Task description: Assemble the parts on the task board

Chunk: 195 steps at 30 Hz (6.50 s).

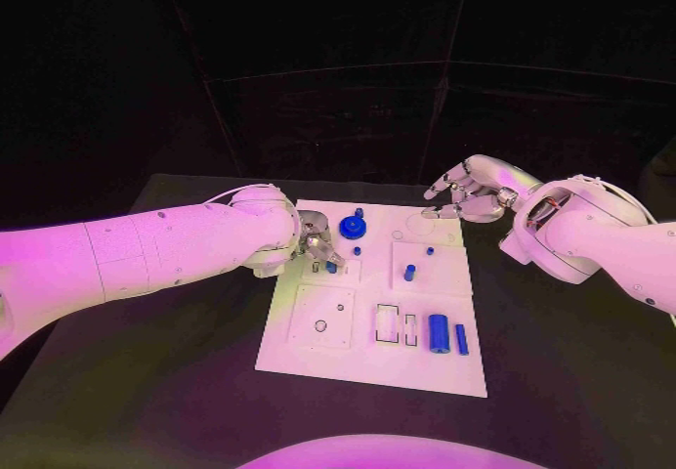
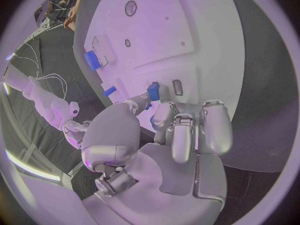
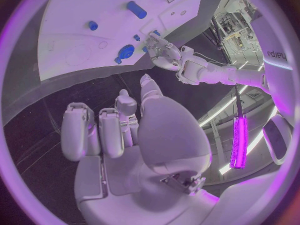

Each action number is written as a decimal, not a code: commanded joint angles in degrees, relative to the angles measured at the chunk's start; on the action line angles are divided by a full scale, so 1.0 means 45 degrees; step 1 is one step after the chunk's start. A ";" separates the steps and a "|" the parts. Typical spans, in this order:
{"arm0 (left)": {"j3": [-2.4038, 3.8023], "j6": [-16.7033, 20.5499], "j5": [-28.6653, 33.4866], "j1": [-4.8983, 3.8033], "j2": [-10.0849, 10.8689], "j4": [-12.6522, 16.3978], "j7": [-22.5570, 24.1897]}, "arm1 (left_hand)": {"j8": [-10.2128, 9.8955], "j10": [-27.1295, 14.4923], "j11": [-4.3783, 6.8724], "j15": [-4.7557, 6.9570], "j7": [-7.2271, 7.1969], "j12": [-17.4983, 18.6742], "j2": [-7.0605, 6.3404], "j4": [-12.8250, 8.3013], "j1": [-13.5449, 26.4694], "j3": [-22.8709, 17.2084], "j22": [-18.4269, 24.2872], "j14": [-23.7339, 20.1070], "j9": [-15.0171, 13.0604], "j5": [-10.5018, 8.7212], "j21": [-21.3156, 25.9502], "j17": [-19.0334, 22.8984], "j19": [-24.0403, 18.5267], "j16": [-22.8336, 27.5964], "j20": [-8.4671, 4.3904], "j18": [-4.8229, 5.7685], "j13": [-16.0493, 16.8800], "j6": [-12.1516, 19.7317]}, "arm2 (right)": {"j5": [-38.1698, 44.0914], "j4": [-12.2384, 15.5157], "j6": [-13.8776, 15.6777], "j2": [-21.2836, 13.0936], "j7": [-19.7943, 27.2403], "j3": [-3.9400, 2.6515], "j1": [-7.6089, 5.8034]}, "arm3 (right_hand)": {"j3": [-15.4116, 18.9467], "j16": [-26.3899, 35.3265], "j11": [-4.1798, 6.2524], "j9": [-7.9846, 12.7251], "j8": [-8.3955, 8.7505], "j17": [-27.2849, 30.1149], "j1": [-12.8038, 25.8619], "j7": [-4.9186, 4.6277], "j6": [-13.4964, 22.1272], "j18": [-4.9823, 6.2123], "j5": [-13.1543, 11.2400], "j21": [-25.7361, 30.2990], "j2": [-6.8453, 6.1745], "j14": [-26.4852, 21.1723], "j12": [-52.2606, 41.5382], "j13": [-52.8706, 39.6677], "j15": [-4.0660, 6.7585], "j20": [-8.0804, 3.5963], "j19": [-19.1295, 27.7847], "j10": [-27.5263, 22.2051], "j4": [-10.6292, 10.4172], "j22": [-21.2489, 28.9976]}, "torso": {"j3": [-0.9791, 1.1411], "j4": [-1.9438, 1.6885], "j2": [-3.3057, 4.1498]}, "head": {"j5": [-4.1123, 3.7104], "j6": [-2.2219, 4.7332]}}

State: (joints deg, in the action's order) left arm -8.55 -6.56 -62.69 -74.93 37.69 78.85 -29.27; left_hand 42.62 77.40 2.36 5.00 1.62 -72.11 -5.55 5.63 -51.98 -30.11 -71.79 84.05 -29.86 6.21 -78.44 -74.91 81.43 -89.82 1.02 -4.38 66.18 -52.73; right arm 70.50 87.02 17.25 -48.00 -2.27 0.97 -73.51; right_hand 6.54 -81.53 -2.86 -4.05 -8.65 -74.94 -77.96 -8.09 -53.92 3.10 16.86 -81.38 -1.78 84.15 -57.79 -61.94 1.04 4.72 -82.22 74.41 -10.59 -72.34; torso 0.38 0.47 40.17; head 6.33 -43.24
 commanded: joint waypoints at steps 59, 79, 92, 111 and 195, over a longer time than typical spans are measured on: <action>0.1725 -0.2667 0.0169 -0.0963 -0.0713 -0.3103 -0.0073 | -0.0621 -0.0981 -0.0362 -0.0178 0.0374 0.1205 0.0728 0.1956 -0.1277 0.6101 0.0638 0.1322 0.0357 -0.0681 0.0685 -0.3354 -0.0314 -0.0039 0.0230 -0.0073 -0.1585 0.0678 | 0.0028 -0.0392 0.0051 0.0218 0.0070 -0.0009 -0.0024 | 0.0256 0.0147 -0.0007 0.0016 -0.0103 -0.0686 0.0019 0.0031 0.0003 0.0153 0.0004 0.0122 0.0114 0.0681 0.0151 0.0116 0.0095 -0.0021 0.0132 -0.0134 -0.0168 0.0105 | -0.0022 -0.0006 0.0015 | -0.0042 0.0101; 0.1543 -0.2876 -0.0495 -0.0371 -0.1810 -0.5116 0.0199 | -0.0647 -0.1028 -0.0377 -0.0193 0.0389 0.1243 0.0823 0.2031 -0.1307 0.6223 0.0654 0.1322 0.0381 -0.0698 0.0712 -0.3354 -0.0326 -0.0039 0.0251 -0.0079 -0.1638 0.0674 | 0.0028 -0.0426 0.0084 0.0295 0.0071 -0.0009 -0.0022 | 0.0262 0.0165 -0.0006 0.0017 -0.0108 -0.0666 -0.0004 0.0033 0.0008 0.0158 0.0033 0.0137 0.0137 0.0676 0.0181 0.0144 0.0096 -0.0021 0.0143 -0.0150 -0.0173 0.0130 | -0.0015 -0.0015 0.0006 | -0.0015 0.0046; 0.1459 -0.3271 -0.0502 -0.0226 -0.1891 -0.5134 0.0272 | -0.0636 -0.1002 -0.0375 -0.0198 0.0379 0.1197 0.0920 0.2014 -0.1460 0.6315 0.0577 0.1322 0.0390 -0.0695 0.0671 -0.3354 -0.0292 -0.0039 0.0265 -0.0065 -0.1595 0.0606 | 0.0028 -0.0431 0.0096 0.0303 0.0076 -0.0009 -0.0022 | 0.0266 0.0177 -0.0006 0.0018 -0.0109 -0.0653 -0.0021 0.0033 0.0014 0.0160 0.0056 0.0143 0.0152 0.0673 0.0192 0.0153 0.0097 -0.0021 0.0148 -0.0158 -0.0175 0.0139 | -0.0011 -0.0023 -0.0009 | -0.0017 0.0015; 0.1425 -0.3307 -0.0502 -0.0201 -0.1789 -0.4718 0.0314 | -0.0647 -0.0940 -0.0353 -0.0186 0.0355 0.1098 0.1436 0.1772 -0.2142 0.6448 0.0500 0.1322 0.0437 -0.0685 0.0656 -0.3354 -0.0256 -0.0039 0.0266 -0.0057 -0.1551 0.0496 | 0.0028 -0.0444 0.0087 0.0303 -0.0007 -0.0009 -0.0022 | 0.0277 0.0187 -0.0004 0.0019 -0.0116 -0.0647 -0.0060 0.0032 0.0021 0.0161 0.0099 0.0150 0.0177 0.0672 0.0190 0.0153 0.0098 -0.0022 0.0151 -0.0161 -0.0177 0.0148 | -0.0005 -0.0025 -0.0008 | -0.0004 0.0023; 0.0502 0.0792 -0.0569 0.0413 0.1754 0.1521 -0.0044 | -0.0117 -0.0572 -0.0202 -0.0066 0.0236 0.0953 0.1259 -0.2089 -0.2497 -0.1850 0.0051 0.1322 0.0208 -0.0729 0.0595 -0.3354 -0.0061 -0.0039 0.0152 0.0000 -0.1541 0.0667 | 0.0028 -0.0629 -0.0034 0.0316 -0.0092 -0.0004 -0.0020 | 0.0286 0.0203 -0.0005 0.0020 -0.0117 -0.0627 -0.0065 0.0031 0.0027 0.0168 0.0105 0.0167 0.0178 0.0667 0.0204 0.0166 0.0098 -0.0022 0.0165 -0.0170 -0.0180 0.0178 | -0.0003 -0.0054 -0.0015 | 0.0188 -0.0261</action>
State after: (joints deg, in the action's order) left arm -6.30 -1.12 -64.67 -73.05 45.55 85.48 -28.78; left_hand 41.74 74.32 1.53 4.49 2.98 -67.67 -0.32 2.62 -63.30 -31.71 -71.51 83.95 -28.83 2.54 -75.50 -74.91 80.81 -89.82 1.64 -4.40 59.22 -49.55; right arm 70.50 84.15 17.20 -46.63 -2.89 0.99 -73.49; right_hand 7.37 -80.81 -2.87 -4.05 -8.92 -74.91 -78.27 -8.09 -53.92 3.10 17.18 -80.93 -1.47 83.95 -57.18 -61.27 1.24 4.70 -81.79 74.00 -11.42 -71.60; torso 0.39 0.26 40.11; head 7.23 -44.35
